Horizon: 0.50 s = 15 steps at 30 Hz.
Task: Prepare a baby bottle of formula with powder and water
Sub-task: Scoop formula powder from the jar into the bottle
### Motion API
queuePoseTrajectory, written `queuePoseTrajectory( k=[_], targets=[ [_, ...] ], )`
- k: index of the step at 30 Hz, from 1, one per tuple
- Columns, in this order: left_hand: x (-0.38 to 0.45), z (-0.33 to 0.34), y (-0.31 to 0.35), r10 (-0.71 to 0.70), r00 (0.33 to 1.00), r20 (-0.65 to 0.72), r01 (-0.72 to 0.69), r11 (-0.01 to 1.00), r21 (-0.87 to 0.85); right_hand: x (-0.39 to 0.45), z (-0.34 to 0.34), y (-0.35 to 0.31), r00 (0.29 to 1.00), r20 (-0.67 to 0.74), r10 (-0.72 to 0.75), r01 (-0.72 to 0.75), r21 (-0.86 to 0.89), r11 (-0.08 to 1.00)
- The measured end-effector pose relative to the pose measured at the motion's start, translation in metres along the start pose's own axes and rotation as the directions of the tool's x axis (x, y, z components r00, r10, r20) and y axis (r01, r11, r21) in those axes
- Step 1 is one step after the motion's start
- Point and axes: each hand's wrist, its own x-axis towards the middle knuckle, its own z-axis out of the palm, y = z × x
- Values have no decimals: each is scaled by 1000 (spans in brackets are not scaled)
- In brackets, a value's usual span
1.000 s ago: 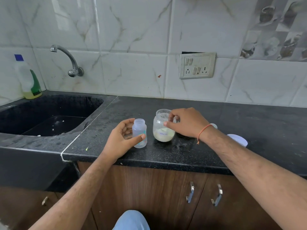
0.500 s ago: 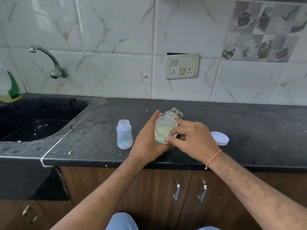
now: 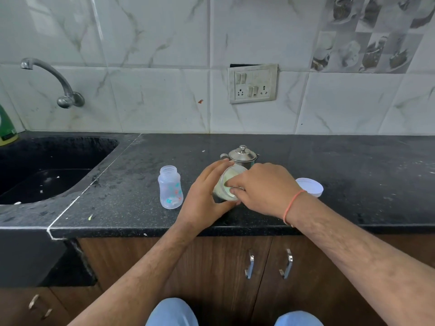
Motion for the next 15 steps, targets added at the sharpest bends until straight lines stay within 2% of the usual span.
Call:
queuePoseTrajectory(
  k=[3,7,10,15],
  targets=[
    [-1,0,0,39,999,17,-39,999,25,13,-1,-8,995,97,-5,9,-48,999],
    [-1,0,-2,50,999,16,-51,997,61,24,0,-6,972,224,-77,92,-58,994],
    [-1,0,-3,54,998,22,-55,996,67,25,-1,-2,962,253,-101,112,-27,993],
    [-1,0,-4,27,998,50,-30,998,60,21,2,6,972,225,-73,77,-7,997]
  ],
)
